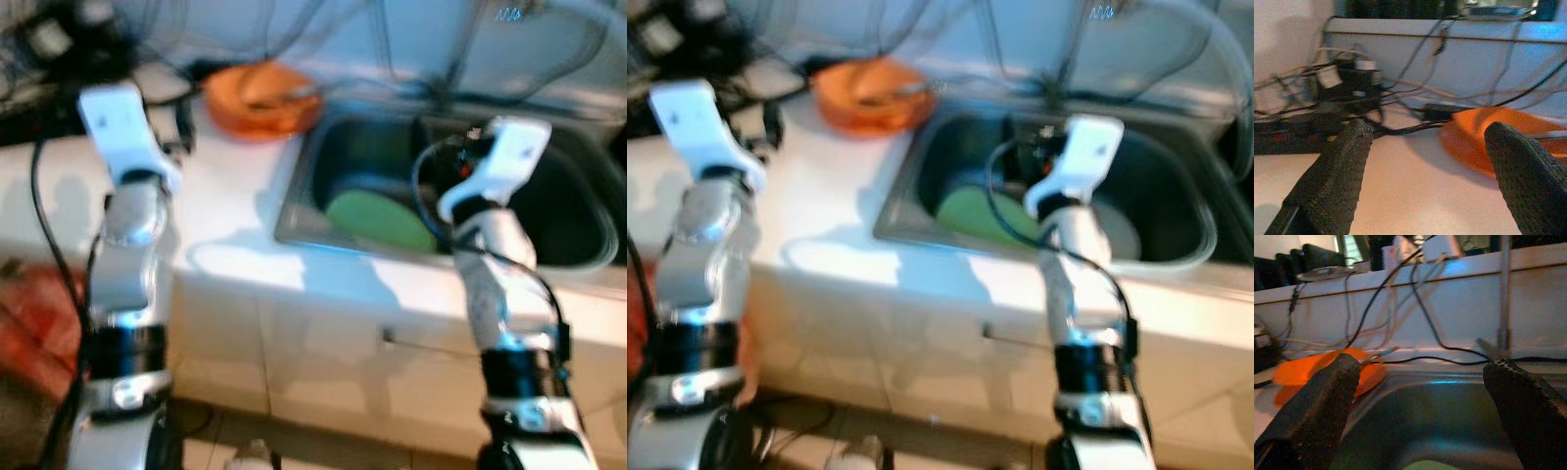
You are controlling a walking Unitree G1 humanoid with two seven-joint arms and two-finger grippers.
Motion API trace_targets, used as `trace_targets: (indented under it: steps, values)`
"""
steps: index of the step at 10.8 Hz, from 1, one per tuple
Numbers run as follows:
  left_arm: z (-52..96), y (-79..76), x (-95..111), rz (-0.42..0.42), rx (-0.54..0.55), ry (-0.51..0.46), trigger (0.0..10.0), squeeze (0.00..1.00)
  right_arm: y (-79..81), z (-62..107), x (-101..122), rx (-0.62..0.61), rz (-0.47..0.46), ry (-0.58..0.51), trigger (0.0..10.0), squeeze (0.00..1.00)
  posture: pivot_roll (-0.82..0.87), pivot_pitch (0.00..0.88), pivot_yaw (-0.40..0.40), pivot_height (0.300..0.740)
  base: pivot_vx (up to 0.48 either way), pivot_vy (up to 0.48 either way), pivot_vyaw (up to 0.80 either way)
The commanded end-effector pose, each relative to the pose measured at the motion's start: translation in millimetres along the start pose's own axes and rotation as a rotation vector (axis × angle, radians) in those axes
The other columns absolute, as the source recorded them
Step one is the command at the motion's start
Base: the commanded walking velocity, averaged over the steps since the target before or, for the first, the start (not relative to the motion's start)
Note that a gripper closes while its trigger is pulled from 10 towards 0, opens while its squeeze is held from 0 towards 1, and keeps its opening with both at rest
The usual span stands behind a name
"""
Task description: Kitchen organization
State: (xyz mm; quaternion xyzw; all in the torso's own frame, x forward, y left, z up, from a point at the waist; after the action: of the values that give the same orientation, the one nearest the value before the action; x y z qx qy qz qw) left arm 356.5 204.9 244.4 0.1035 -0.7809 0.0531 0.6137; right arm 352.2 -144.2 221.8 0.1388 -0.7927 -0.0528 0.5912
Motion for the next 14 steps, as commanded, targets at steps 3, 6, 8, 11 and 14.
trace_targets:
  steps: [3,6,8,11,14]
  values:
    - [-7.1,-4.4,2.5,0.040,-0.039,0.016,10.0,0.00,-7.7,0.4,6.0,-0.038,-0.001,-0.024,10.0,0.00,0.13,0.101,0.000,0.740,0.000,0.000,0.00]
    - [-14.5,-17.7,-10.6,0.077,-0.143,0.121,10.0,0.00,-8.6,-0.1,7.2,-0.046,-0.009,-0.024,10.0,0.00,0.13,0.103,0.000,0.740,0.000,0.000,0.00]
    - [-15.0,-24.6,-14.2,0.087,-0.167,0.137,10.0,0.00,-9.4,0.9,7.0,-0.048,-0.012,-0.022,10.0,0.00,0.13,0.108,0.002,0.740,0.000,0.000,-0.40]
    - [-20.7,-35.0,-22.1,0.109,-0.227,0.189,10.0,0.00,-8.6,4.1,6.9,-0.037,-0.011,-0.021,10.0,0.00,0.12,0.123,0.011,0.740,0.000,0.000,0.00]
    - [-30.1,-45.5,-24.4,0.097,-0.266,0.217,10.0,0.00,-12.4,17.9,0.1,-0.041,-0.006,0.019,10.0,0.00,0.11,0.157,0.033,0.740,0.000,0.000,0.00]
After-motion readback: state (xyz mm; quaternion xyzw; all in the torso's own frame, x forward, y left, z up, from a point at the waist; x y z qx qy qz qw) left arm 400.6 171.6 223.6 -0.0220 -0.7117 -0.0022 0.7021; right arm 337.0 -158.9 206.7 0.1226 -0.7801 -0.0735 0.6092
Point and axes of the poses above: a point about 5 cm out from each wrist's last joint towards the gripper, its own z axis pointing back from the gripper into the wrist, its own x axis along the axis of the wrist's last joint, y = z × x, the point moved 1 cm from there along -z, pointing out of the wrist towards the gripper, and after that the axes turned 5 degrees about -z, right-handed, at the moved point
